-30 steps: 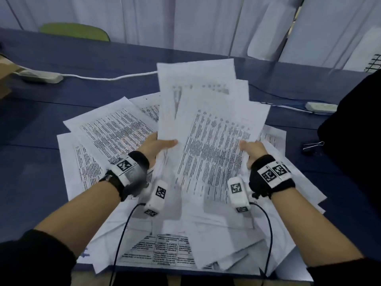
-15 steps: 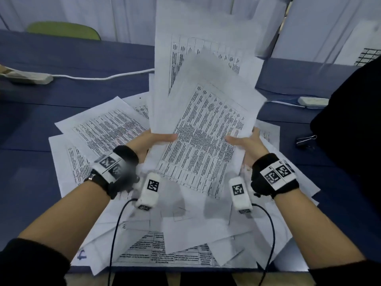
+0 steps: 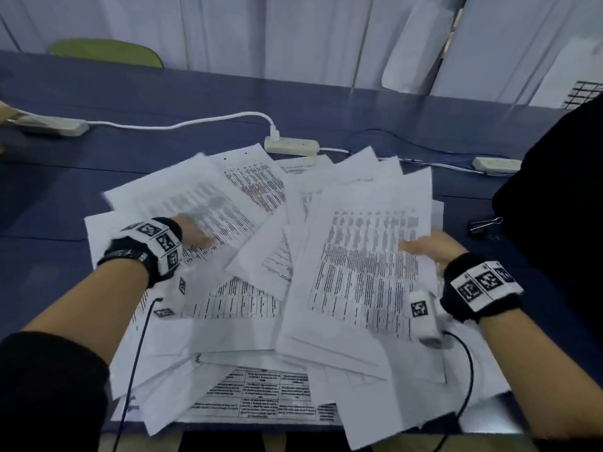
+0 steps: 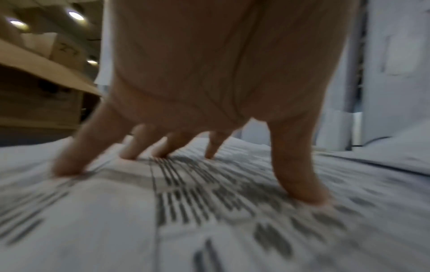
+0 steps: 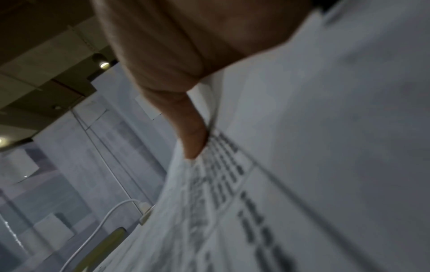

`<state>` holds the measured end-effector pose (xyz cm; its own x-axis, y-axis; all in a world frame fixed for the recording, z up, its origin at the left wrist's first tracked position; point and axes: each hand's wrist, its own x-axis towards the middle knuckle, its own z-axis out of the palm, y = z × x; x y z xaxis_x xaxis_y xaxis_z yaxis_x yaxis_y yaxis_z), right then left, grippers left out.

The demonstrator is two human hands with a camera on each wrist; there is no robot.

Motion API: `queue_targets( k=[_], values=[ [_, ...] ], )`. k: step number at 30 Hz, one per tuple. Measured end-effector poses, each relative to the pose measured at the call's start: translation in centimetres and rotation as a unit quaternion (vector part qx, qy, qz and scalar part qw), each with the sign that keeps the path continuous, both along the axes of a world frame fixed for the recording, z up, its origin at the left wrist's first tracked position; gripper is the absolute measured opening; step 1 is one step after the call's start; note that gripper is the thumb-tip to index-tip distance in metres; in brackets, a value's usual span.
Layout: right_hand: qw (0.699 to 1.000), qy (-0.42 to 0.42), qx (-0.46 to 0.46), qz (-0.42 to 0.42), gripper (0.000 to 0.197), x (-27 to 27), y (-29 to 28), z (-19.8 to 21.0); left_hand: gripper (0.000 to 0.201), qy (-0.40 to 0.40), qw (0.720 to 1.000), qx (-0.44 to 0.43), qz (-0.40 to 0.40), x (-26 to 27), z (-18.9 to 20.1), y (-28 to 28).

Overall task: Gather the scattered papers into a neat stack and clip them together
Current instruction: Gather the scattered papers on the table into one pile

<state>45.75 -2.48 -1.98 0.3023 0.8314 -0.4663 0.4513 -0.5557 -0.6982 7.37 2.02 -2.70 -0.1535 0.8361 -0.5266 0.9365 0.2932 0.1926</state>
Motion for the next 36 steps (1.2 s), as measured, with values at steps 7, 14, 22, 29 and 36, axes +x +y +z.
queue_targets(
  k=[7,14,22,29,36],
  values=[
    [0.996,-0.01,0.039,0.076,0.108,0.4,4.3,-1.5,0.118,0.032,0.997,0.035,-0.068,1.6,-1.2,1.1],
    [0.991,-0.12,-0.012,0.057,0.056,-0.7,2.2,0.8,0.138,0.02,0.985,0.037,0.165,-2.0,-1.8,2.8],
    [0.994,-0.081,0.029,0.067,0.037,2.1,1.0,2.6,0.072,-0.011,0.983,0.085,0.16,-4.4,-0.4,2.7],
    [0.985,-0.077,0.156,-0.011,0.031,2.8,1.5,5.0,0.068,0.004,0.986,0.083,0.147,-6.4,0.9,1.5],
    [0.947,-0.209,0.029,0.24,0.021,-2.4,3.5,3.0,0.065,-0.042,0.985,0.064,0.152,-6.4,0.3,1.0]
  ],
)
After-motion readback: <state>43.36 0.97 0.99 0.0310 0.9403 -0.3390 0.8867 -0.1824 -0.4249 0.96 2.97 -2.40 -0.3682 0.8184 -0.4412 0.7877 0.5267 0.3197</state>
